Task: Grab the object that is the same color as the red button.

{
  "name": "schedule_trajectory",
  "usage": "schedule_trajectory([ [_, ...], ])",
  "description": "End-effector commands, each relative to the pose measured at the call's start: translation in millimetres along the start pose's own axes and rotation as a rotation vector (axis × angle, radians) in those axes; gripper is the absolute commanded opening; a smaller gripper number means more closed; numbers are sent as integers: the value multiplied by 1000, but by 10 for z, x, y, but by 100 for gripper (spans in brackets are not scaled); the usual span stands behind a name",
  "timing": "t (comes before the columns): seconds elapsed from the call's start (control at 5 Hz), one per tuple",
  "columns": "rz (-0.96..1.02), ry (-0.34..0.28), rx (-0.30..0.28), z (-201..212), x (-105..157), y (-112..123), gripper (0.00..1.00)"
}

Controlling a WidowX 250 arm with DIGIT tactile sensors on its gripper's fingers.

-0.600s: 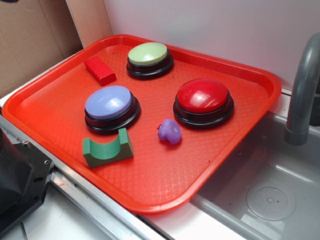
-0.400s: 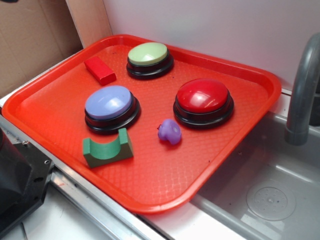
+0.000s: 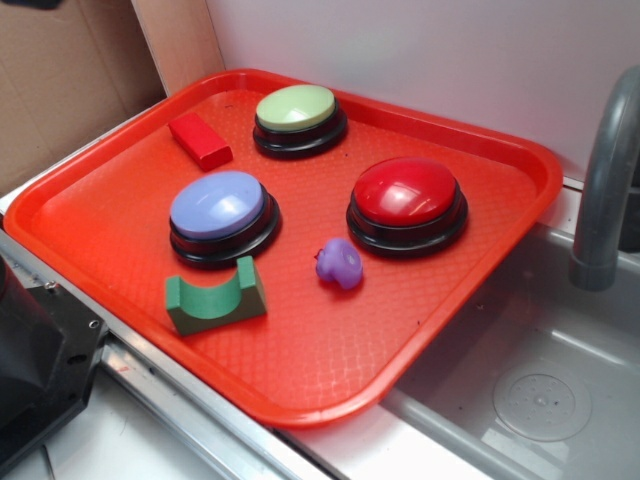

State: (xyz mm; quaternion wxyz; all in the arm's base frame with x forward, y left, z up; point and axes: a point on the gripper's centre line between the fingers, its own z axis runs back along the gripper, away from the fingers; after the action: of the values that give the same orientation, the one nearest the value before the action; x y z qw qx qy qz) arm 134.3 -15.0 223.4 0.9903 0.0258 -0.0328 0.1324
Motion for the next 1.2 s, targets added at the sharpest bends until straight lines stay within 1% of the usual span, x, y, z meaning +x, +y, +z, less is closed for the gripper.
schedule_trajectory([
  [0.0,356,60,13,-263,530,30,100],
  [0.2,595,53,-40,-439,815,197,100],
  [0.4,745,75,-70,-671,1115,377,100],
  [0.6,923,-1,-39,-909,1302,519,100],
  [0.8,1040,-88,-72,-1150,1419,642,100],
  [1.0,1126,-70,-86,-1373,1475,810,100],
])
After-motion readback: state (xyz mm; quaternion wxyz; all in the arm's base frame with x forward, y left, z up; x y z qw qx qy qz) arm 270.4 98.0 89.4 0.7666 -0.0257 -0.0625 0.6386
